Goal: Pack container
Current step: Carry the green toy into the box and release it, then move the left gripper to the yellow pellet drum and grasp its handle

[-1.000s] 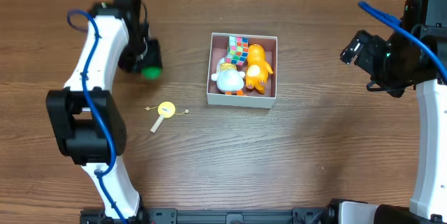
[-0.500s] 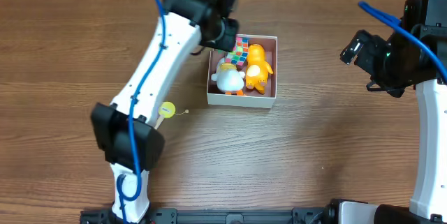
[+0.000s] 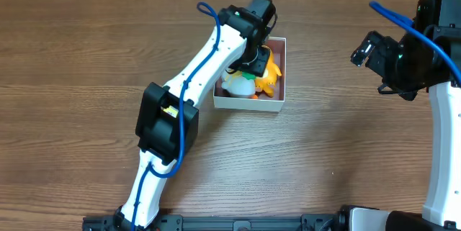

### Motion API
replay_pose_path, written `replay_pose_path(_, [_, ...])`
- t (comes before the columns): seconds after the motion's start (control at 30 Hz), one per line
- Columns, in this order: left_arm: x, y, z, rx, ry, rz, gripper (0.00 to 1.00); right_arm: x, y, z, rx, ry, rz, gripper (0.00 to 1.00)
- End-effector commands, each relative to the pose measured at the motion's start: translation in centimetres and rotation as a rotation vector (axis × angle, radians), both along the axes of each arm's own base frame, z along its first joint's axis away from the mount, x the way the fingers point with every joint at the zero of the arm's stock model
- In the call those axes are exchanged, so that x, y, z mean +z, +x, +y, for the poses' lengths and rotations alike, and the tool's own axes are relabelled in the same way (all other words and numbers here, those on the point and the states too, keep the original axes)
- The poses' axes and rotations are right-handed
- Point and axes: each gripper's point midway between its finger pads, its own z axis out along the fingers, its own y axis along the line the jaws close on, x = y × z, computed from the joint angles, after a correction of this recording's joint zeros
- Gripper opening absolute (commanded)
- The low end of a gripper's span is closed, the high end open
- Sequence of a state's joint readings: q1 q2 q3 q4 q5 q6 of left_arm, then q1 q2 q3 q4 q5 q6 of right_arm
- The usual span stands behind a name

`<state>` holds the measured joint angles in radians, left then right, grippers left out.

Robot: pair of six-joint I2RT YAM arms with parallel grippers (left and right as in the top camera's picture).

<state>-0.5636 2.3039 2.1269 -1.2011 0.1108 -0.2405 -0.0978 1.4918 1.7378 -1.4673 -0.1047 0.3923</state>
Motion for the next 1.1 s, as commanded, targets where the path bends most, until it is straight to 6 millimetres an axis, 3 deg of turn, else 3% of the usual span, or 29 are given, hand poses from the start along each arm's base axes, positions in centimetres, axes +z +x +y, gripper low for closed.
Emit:
replay_pose_path(0.0, [0.2,0.1,0.2,-0.013,0.012,-0.012,0.76,0.2,0.0,0.0,-0.004,0.002,-0.007,1.0])
replay_pose_path(0.07, [1.3,-0.1,0.8,-0.019,0.021,-0.011,0.78,0.2,0.0,0.0,-0.004,0.002,-0.008,1.0])
replay_pose_path(0.2, [7.4,0.0,4.8,0.04,0.1,-0.068,0.74,0.2,0.0,0.0,-0.004,0.002,-0.008,1.0])
replay_pose_path(0.27, [11.1,-0.4,8.1,0.092,0.148,-0.102,0.73,0.2,0.0,0.0,-0.004,0.002,-0.007,1.0])
replay_pose_path(0.3, [11.9,-0.6,9.2,0.115,0.165,-0.109,0.73,0.2,0.0,0.0,-0.004,0.002,-0.008,1.0])
replay_pose_path(0.37, [13.6,-1.4,13.7,0.217,0.239,-0.1,0.76,0.2,0.0,0.0,-0.004,0.002,-0.007,1.0])
replay_pose_path(0.4, [13.8,-1.4,15.7,0.263,0.254,-0.085,0.77,0.2,0.0,0.0,-0.004,0.002,-0.008,1.0])
replay_pose_path(0.47, [12.9,-1.3,17.9,0.313,0.249,-0.036,0.79,0.2,0.0,0.0,-0.004,0.002,-0.007,1.0])
replay_pose_path(0.6, [7.8,-3.7,21.8,0.382,0.295,0.181,0.76,0.2,0.0,0.0,-0.004,0.002,-0.007,1.0])
replay_pose_path(0.67, [5.5,-5.1,22.9,0.39,0.325,0.265,0.74,0.2,0.0,0.0,-0.004,0.002,-0.007,1.0])
replay_pose_path(0.77, [3.8,-6.7,23.3,0.377,0.35,0.343,0.73,0.2,0.0,0.0,-0.004,0.002,-0.008,1.0])
replay_pose_path(0.87, [4.5,-7.5,23.3,0.365,0.346,0.356,0.71,0.2,0.0,0.0,-0.004,0.002,-0.007,1.0])
replay_pose_path(0.93, [6.2,-8.4,23.0,0.363,0.308,0.327,0.71,0.2,0.0,0.0,-0.004,0.002,-0.007,1.0])
replay_pose_path(1.07, [10.0,-12.4,24.3,0.395,0.297,0.213,0.74,0.2,0.0,0.0,-0.004,0.002,-0.007,1.0])
